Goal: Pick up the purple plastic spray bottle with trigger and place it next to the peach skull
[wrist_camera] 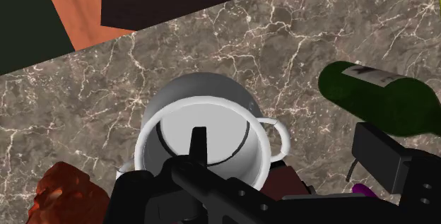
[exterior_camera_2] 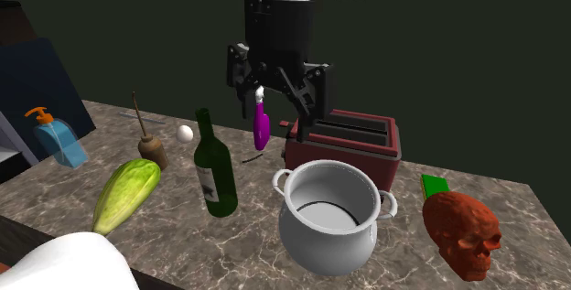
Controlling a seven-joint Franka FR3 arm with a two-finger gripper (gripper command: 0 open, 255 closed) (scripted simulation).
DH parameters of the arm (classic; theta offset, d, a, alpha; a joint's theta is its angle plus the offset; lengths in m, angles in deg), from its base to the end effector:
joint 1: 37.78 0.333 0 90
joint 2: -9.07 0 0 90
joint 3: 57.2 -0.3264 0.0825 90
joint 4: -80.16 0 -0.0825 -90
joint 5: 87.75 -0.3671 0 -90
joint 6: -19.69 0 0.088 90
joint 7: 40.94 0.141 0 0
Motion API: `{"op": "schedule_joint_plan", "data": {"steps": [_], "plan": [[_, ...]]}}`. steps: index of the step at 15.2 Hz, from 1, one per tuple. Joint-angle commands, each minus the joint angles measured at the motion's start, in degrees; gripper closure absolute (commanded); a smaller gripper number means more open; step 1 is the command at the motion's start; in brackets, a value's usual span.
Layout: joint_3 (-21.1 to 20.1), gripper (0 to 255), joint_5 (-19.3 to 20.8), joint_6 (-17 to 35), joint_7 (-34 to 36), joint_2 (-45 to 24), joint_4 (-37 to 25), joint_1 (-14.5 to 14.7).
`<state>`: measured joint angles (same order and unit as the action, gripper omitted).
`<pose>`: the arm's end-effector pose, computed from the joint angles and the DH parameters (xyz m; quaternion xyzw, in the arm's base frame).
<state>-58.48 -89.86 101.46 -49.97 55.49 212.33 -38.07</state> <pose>0.2583 0.0123 0.5804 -0.9957 -0.0855 0.0340 0.0127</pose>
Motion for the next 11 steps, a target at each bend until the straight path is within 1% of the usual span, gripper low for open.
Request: {"op": "schedule_joint_plan", "data": {"steps": [1,6,11], "plan": [[0.00,0,0.00,0.00,0.00,0.00,0.00,0.00],[-4.75,0,-3.08,7.48,3.90,-5.17,0.48,1.64],[-9.47,0,-5.04,14.72,7.70,-11.77,-0.80,2.95]]}}
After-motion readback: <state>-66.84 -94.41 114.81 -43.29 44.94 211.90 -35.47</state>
